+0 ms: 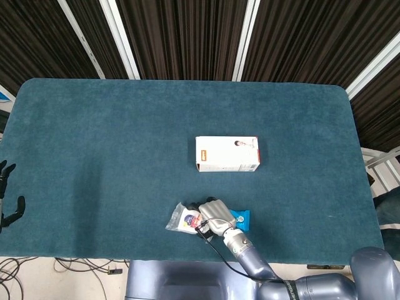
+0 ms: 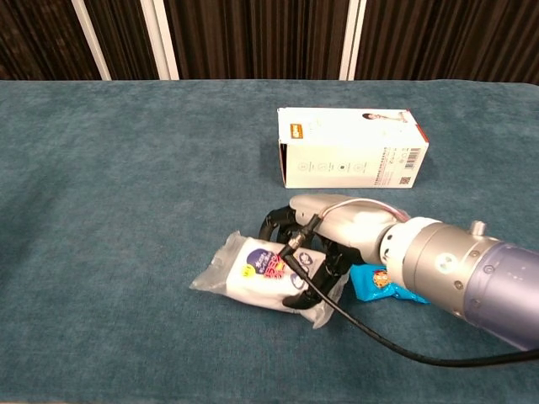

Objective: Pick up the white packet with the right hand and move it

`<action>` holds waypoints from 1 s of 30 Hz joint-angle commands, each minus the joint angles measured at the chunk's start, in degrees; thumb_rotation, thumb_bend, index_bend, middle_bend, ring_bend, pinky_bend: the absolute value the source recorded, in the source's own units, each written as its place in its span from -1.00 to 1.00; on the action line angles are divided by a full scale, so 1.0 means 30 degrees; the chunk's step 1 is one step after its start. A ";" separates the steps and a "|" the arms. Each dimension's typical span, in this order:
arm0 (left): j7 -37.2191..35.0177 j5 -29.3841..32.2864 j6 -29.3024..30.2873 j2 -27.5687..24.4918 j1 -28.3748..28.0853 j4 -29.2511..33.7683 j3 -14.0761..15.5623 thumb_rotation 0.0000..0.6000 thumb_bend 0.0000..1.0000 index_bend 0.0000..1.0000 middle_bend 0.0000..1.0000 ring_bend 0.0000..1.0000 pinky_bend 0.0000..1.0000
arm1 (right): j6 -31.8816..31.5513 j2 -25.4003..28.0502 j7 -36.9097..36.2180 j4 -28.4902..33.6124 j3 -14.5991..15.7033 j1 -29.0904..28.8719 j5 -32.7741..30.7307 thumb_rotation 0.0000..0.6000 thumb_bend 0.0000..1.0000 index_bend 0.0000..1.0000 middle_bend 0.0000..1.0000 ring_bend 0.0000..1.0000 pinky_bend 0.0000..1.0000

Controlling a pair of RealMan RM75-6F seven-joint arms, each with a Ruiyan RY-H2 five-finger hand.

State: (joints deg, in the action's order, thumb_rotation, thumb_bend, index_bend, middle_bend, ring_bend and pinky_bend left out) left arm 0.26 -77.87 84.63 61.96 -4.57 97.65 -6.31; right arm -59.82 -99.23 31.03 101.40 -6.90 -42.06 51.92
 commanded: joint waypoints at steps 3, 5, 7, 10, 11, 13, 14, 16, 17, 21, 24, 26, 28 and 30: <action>-0.0050 0.0019 -0.0009 -0.0013 0.0009 -0.0013 0.0000 1.00 -0.01 -0.86 -1.00 -1.00 -1.00 | -0.0149 0.1339 -0.1990 0.1370 -0.0898 0.0419 0.1119 1.00 -0.12 -0.24 -0.18 0.04 -0.53; -0.0061 0.0018 -0.0016 -0.0016 0.0008 0.0011 0.0001 1.00 -0.01 -0.86 -1.00 -1.00 -1.00 | 0.0107 0.2333 -0.3266 0.2177 -0.1525 0.0613 0.1282 1.00 -0.12 -0.24 -0.18 0.04 -0.53; -0.0071 0.0034 -0.0018 -0.0019 0.0016 0.0027 0.0003 1.00 -0.01 -0.86 -1.00 -1.00 -1.00 | 0.0313 0.3276 -0.4807 0.2932 -0.2203 0.0921 0.1398 1.00 -0.13 -0.24 -0.18 0.04 -0.53; -0.0072 0.0067 0.0006 -0.0031 0.0024 0.0083 -0.0021 1.00 -0.01 -0.86 -1.00 -1.00 -1.00 | 0.1200 0.5134 -0.8740 0.4160 -0.3458 0.1720 0.1768 1.00 -0.15 -0.24 -0.19 0.04 -0.53; -0.0051 0.0061 0.0022 -0.0028 0.0026 0.0099 -0.0024 1.00 -0.01 -0.86 -1.00 -1.00 -1.00 | 0.1684 0.5850 -1.0405 0.4512 -0.3951 0.2042 0.1866 1.00 -0.16 -0.24 -0.19 0.04 -0.53; -0.0033 0.0036 0.0046 -0.0013 0.0034 0.0136 -0.0014 1.00 -0.01 -0.86 -1.00 -1.00 -1.00 | 0.2816 0.7063 -1.3044 0.4820 -0.4613 0.2484 0.2116 1.00 -0.17 -0.24 -0.19 0.03 -0.52; -0.0040 0.0034 0.0040 -0.0006 0.0036 0.0166 -0.0007 1.00 -0.01 -0.86 -1.00 -1.00 -1.00 | 0.3372 0.7588 -1.4508 0.4967 -0.5049 0.2713 0.2056 1.00 -0.17 -0.24 -0.19 0.03 -0.52; -0.0020 0.0038 0.0023 0.0003 0.0033 0.0205 0.0004 1.00 -0.01 -0.86 -1.00 -1.00 -1.00 | 0.5321 0.9066 -1.8072 0.5103 -0.5974 0.3248 0.2213 1.00 -0.17 -0.24 -0.19 0.03 -0.52; 0.0032 0.0028 0.0025 0.0012 0.0028 0.0203 0.0010 1.00 -0.01 -0.86 -1.00 -1.00 -1.00 | 0.6555 0.9841 -1.9900 0.4981 -0.6426 0.3493 0.2618 1.00 -0.17 -0.24 -0.19 0.03 -0.52; 0.0170 0.0015 0.0045 0.0068 0.0029 0.0201 0.0032 1.00 -0.01 -0.86 -1.00 -1.00 -1.00 | 0.9921 1.1357 -2.5731 0.4274 -0.7921 0.4273 0.5195 1.00 -0.17 -0.24 -0.19 0.03 -0.52; 0.0230 0.0024 0.0083 0.0084 0.0044 0.0236 0.0030 1.00 -0.01 -0.86 -1.00 -1.00 -1.00 | 1.1143 1.1671 -3.0612 0.3954 -0.9016 0.4980 0.8033 1.00 -0.17 -0.24 -0.19 0.03 -0.52; 0.0258 0.0027 0.0115 0.0087 0.0052 0.0244 0.0019 1.00 -0.01 -0.86 -1.00 -1.00 -1.00 | 1.1163 1.1739 -3.3272 0.3712 -0.9247 0.5241 0.9891 1.00 -0.17 -0.24 -0.19 0.03 -0.52; 0.0238 0.0051 0.0114 0.0085 0.0071 0.0271 0.0027 1.00 -0.01 -0.86 -1.00 -1.00 -1.00 | 1.0447 1.1872 -3.6336 0.3207 -0.8995 0.5305 1.2309 1.00 -0.17 -0.24 -0.19 0.02 -0.52; 0.0186 0.0073 0.0092 0.0064 0.0084 0.0312 0.0036 1.00 -0.01 -0.86 -1.00 -1.00 -1.00 | 0.8972 1.2160 -3.9571 0.2465 -0.8147 0.5069 1.4884 1.00 -0.18 -0.24 -0.19 0.02 -0.52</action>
State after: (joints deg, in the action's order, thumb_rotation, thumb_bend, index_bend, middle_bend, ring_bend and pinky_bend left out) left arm 0.82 -77.66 84.92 62.15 -4.32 98.58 -6.20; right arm -32.79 -67.42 -66.19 112.47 -29.95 -29.24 78.33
